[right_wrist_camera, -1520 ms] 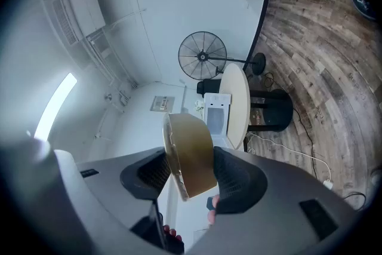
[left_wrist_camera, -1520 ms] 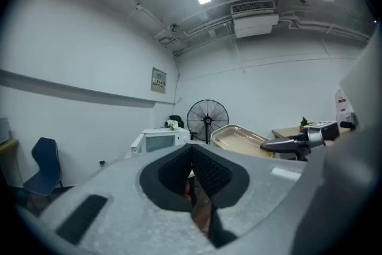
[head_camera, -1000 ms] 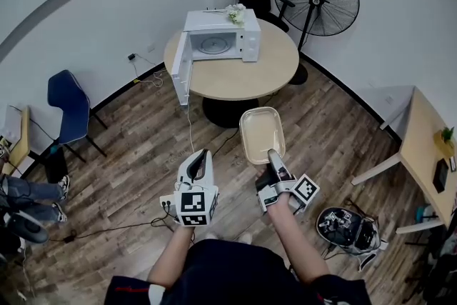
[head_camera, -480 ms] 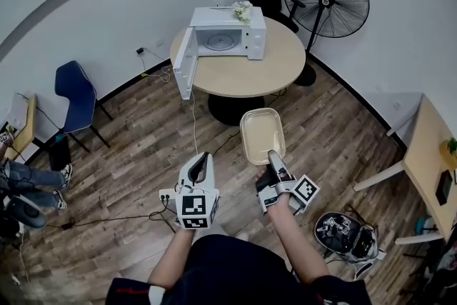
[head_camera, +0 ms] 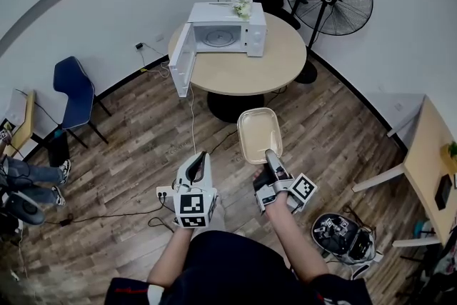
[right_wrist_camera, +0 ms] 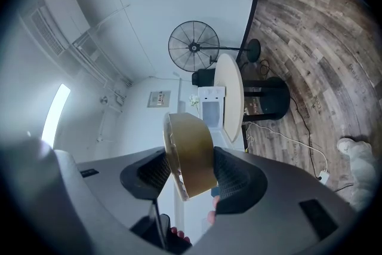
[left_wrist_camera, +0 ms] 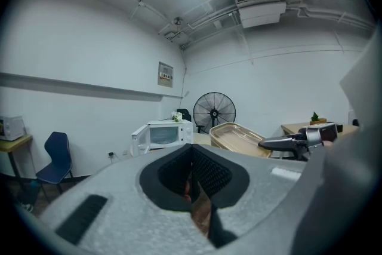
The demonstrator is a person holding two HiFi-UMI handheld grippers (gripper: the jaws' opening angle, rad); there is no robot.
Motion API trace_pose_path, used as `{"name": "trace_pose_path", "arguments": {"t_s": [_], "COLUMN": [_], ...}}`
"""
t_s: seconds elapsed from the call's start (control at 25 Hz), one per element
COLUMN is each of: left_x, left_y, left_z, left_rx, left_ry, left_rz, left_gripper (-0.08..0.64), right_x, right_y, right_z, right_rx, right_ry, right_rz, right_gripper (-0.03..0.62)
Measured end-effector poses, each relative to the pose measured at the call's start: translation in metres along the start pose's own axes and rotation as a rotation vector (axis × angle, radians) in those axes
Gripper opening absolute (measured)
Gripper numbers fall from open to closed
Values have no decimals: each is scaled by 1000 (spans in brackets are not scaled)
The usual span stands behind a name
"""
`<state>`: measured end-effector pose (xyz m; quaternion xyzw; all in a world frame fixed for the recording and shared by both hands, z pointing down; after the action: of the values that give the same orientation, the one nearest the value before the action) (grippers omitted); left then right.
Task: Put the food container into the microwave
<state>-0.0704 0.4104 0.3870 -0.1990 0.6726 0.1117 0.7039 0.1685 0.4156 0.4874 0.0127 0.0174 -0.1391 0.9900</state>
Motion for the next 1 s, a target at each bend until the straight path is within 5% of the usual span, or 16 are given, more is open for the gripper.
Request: {"name": "trace_pose_path", "arguments": {"t_s": [0.52, 1.0], "left_x": [11, 21], "left_y": [-91, -179], "left_z": [-22, -94], "left_rx": [-37, -66], "left_ry": [-2, -4], "left_rz": [-8, -32], "left_gripper": [15, 15], "right_x": [26, 22], "right_y": [-80, -189], "right_z": [6, 10], "right_rx": [-27, -56], "right_ry": [-9, -38], "right_rz": [-11, -3], "right_gripper": [218, 218]}}
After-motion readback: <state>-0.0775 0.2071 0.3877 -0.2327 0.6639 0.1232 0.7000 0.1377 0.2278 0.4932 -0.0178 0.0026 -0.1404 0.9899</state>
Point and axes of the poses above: the fingertips, and each gripper's own axes: y backward along the fingers, z to its right, x out of its top, the point moved 5 cm from there along y, backward along the fingers, and after that the axes turned 1 degree about y, right-handed, at the moved point
